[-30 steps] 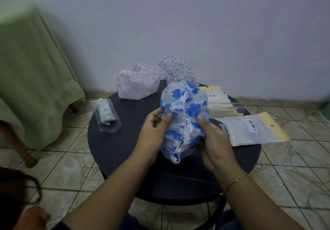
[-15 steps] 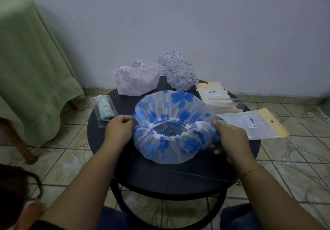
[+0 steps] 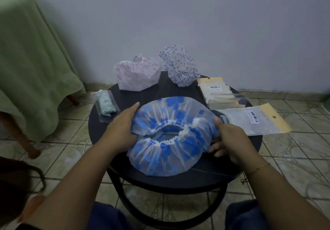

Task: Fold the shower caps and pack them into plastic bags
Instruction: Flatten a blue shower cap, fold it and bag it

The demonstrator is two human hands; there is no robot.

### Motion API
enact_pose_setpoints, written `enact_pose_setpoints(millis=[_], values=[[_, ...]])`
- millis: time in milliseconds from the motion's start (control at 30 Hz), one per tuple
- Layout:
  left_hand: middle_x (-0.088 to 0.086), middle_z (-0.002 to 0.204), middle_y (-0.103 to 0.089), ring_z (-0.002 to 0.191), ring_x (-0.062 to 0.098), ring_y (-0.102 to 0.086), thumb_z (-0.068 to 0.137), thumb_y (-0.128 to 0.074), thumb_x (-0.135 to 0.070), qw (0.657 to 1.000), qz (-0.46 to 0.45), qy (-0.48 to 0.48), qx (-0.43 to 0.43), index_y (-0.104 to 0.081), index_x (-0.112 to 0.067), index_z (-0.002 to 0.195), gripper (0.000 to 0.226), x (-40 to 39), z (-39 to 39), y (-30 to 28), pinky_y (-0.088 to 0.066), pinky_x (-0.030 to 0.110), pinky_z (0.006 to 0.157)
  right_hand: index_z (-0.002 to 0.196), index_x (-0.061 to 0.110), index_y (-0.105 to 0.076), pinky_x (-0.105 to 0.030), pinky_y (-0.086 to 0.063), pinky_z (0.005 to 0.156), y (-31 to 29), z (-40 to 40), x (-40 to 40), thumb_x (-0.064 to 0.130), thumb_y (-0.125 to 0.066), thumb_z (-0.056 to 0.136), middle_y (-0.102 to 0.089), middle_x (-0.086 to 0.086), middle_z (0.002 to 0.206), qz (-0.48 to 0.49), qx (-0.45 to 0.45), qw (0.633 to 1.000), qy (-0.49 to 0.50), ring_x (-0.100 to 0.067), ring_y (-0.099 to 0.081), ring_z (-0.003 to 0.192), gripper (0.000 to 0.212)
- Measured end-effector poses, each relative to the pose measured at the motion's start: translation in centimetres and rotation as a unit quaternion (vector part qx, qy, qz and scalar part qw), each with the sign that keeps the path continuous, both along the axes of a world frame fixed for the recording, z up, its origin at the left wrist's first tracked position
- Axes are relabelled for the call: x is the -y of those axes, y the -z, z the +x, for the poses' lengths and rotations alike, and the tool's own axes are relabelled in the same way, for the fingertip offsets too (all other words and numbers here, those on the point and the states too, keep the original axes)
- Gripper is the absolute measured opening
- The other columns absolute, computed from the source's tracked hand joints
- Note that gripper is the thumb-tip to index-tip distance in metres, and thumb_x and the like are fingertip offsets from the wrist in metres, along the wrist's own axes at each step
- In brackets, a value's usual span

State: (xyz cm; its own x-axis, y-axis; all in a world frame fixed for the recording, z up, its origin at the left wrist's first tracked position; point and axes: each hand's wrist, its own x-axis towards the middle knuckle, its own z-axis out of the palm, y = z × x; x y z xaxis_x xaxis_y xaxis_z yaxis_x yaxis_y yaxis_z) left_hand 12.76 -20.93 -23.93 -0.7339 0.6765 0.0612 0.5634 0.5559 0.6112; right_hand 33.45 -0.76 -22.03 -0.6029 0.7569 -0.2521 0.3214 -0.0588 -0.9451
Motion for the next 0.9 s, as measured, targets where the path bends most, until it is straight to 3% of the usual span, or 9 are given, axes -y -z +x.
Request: enact_pose_setpoints(millis=[100,200,300,400,500,633,700,800,900], values=[[-0.003,0.146,-0.038,0.115,0.017,-0.054,0.074,-0.064,-0.018,0.999,0.031,0.03,0.004,-0.017,-0.039,0.147,0.09,-0.2,1.2,-1.0,-0.045,0.037,0.098,0.086,0.022,-0.055,-0.031,-0.046,0.053,-0.1,-0.5,0.5,0.052,-0.039,0.094,-0.068,-0.012,0.076,-0.055,-0.067,0.996,-0.022,-0.023,-0.061,0.061,0.036],[-0.003,0.138,-0.049,0.12,0.021,-0.051,0.07,-0.052,-0.052,0.999,-0.008,-0.033,0.012,-0.029,-0.042,0.141,0.075,0.0,2.0,-1.8,-0.04,0.037,0.101,0.095,0.023,-0.061,-0.031,-0.044,0.066,0.4,-1.1,0.5,0.051,-0.044,0.091,-0.071,-0.003,0.086,-0.068,-0.098,0.992,-0.047,-0.018,-0.062,0.076,0.033],[-0.004,0.097,-0.067,0.09,0.018,-0.061,0.058,-0.029,-0.08,0.997,-0.04,-0.063,0.005,-0.06,-0.032,0.093,0.067,-0.2,2.3,-2.7,-0.047,0.037,0.082,0.129,0.012,-0.051,-0.03,-0.048,0.07,1.1,-1.6,0.5,0.054,-0.068,0.072,-0.066,-0.003,0.114,-0.093,-0.108,0.989,-0.04,-0.017,-0.064,0.097,0.073],[0.0,0.063,-0.059,0.064,0.018,-0.058,0.051,-0.016,-0.099,0.996,-0.037,-0.074,0.022,-0.051,-0.015,0.059,0.091,-0.6,2.4,-3.3,-0.043,0.036,0.066,0.141,0.011,-0.035,-0.027,-0.047,0.065,1.7,-2.0,0.5,0.026,-0.075,0.077,-0.062,0.002,0.106,-0.088,-0.105,0.99,-0.018,-0.016,-0.063,0.094,0.077],[-0.002,0.081,-0.07,0.082,0.017,-0.063,0.056,-0.021,-0.097,0.99,-0.004,-0.12,0.075,-0.072,-0.011,0.064,0.1,-0.9,2.0,-3.6,-0.044,0.037,0.081,0.138,0.009,-0.039,-0.022,-0.045,0.06,2.0,-2.4,0.7,0.013,-0.073,0.079,-0.062,-0.001,0.094,-0.035,-0.078,0.996,-0.007,-0.011,-0.06,0.082,0.069],[0.001,0.08,-0.064,0.079,0.02,-0.06,0.081,-0.042,-0.072,0.987,0.023,-0.159,0.017,-0.064,-0.009,0.082,0.067,-1.7,1.5,-3.0,-0.046,0.039,0.077,0.128,0.01,-0.049,-0.023,-0.051,0.063,2.1,-2.9,0.8,0.003,-0.071,0.079,-0.068,-0.008,0.095,-0.047,-0.111,0.993,0.006,-0.015,-0.066,0.081,0.054],[-0.007,0.094,-0.062,0.09,0.016,-0.059,0.081,-0.052,-0.065,0.985,0.087,-0.144,0.041,-0.058,-0.016,0.099,0.053,-2.3,1.5,-2.7,-0.047,0.037,0.08,0.126,0.012,-0.05,-0.026,-0.053,0.069,2.0,-3.0,0.7,0.0,-0.068,0.08,-0.07,-0.003,0.091,-0.047,-0.138,0.989,-0.001,-0.015,-0.067,0.083,0.05],[-0.011,0.105,-0.059,0.1,0.012,-0.058,0.079,-0.057,-0.063,0.976,0.142,-0.109,0.121,-0.048,-0.019,0.128,0.067,-3.4,1.3,-2.4,-0.045,0.03,0.086,0.124,0.019,-0.049,-0.031,-0.054,0.079,1.7,-3.0,0.8,0.0,-0.066,0.082,-0.071,-0.002,0.094,-0.064,-0.184,0.981,-0.021,-0.017,-0.067,0.092,0.049],[-0.003,0.107,-0.06,0.098,0.014,-0.061,0.074,-0.059,-0.066,0.98,0.102,-0.105,0.138,-0.046,-0.018,0.134,0.078,-4.0,0.9,-1.5,-0.049,0.034,0.089,0.125,0.022,-0.049,-0.031,-0.054,0.079,1.7,-3.1,1.0,0.002,-0.063,0.084,-0.07,-0.002,0.103,-0.115,-0.225,0.967,-0.039,-0.017,-0.067,0.097,0.048]])
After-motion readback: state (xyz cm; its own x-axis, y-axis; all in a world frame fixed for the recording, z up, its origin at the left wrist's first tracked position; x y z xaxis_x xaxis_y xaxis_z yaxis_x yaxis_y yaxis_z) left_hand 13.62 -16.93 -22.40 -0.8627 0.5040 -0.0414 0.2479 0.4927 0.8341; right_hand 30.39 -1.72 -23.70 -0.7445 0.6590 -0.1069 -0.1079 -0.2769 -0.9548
